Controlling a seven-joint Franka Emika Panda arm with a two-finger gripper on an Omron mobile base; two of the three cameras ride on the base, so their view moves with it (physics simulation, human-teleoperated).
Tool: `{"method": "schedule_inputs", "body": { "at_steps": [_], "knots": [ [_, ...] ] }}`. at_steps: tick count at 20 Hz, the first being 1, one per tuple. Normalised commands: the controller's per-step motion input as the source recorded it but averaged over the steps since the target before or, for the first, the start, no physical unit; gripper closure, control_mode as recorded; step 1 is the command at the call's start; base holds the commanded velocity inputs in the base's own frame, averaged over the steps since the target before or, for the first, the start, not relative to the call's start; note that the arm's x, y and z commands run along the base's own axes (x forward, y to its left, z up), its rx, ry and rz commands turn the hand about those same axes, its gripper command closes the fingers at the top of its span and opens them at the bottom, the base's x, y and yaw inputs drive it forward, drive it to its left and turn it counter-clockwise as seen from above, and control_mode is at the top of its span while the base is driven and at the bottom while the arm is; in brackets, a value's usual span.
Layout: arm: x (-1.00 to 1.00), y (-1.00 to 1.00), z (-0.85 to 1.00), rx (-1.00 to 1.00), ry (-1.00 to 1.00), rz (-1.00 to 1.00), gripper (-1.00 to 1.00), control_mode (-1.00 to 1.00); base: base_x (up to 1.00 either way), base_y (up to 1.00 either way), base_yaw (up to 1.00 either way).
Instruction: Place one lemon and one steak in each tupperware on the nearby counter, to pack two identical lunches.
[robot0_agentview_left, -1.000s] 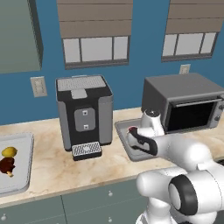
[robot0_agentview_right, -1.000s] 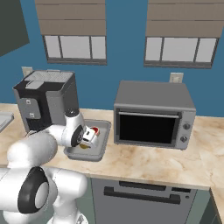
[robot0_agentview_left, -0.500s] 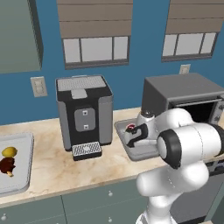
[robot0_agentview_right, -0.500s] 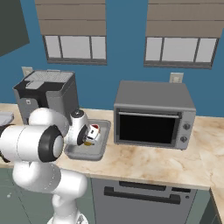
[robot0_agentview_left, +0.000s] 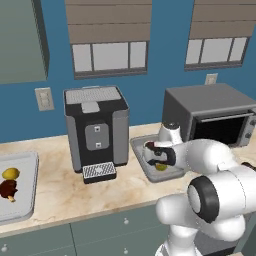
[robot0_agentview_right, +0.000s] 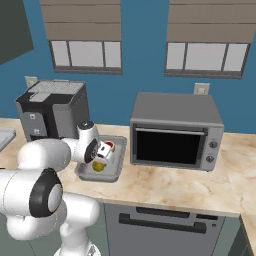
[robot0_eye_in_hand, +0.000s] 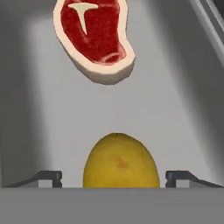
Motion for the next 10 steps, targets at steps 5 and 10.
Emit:
{"method": "schedule_inputs", "body": {
  "at_steps": [5,10],
  "knots": [
    [-1.0,0.0,0.98,0.0,0.0,0.0,-1.0,-1.0,0.0,0.0,0.0],
    [-0.99,0.01,0.94,-0.01,0.0,0.0,-1.0,-1.0,0.0,0.0,0.0]
  ]
}}
